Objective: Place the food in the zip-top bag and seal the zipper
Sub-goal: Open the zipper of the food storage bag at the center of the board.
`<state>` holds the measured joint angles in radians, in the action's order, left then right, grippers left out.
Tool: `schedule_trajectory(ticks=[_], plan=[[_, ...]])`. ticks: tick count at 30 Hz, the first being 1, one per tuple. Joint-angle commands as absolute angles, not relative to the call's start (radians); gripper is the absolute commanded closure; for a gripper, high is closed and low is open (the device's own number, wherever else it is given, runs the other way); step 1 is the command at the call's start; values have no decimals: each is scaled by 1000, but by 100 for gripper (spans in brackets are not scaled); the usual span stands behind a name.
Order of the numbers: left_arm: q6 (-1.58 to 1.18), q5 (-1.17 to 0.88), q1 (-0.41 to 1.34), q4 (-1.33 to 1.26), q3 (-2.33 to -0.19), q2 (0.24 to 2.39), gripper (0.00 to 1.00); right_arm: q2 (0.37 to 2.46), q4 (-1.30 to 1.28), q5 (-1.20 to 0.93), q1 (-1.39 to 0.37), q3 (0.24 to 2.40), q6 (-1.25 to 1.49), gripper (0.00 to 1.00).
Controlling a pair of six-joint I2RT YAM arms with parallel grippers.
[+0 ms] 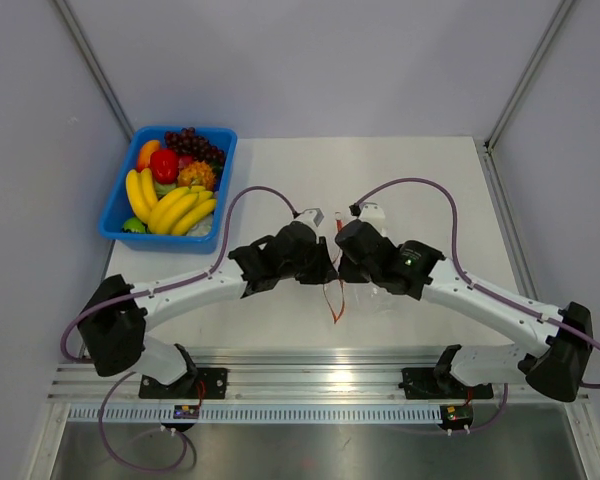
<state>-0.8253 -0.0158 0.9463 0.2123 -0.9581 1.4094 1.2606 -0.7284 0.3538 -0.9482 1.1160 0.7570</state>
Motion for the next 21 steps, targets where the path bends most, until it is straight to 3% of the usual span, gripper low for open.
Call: schedule_trajectory(ticks=[1, 4, 5, 12, 21], plan=[[-796, 77, 933, 264, -1075, 1468, 77, 1198, -742, 368, -948, 1132, 759, 100], [-790, 23, 905, 224, -1033, 1442, 99, 1143, -820, 426, -950, 1120, 741, 100], [-787, 6, 899, 209, -1020, 1428, 100, 1128, -840, 443, -946, 1109, 736, 100], [-729, -35, 855, 264, -1002, 1388, 100, 1045, -985, 519, -933, 1169, 698, 100], [-719, -54, 847, 322, -1071, 1473, 100, 1060, -832, 226, -934, 1310, 641, 100]])
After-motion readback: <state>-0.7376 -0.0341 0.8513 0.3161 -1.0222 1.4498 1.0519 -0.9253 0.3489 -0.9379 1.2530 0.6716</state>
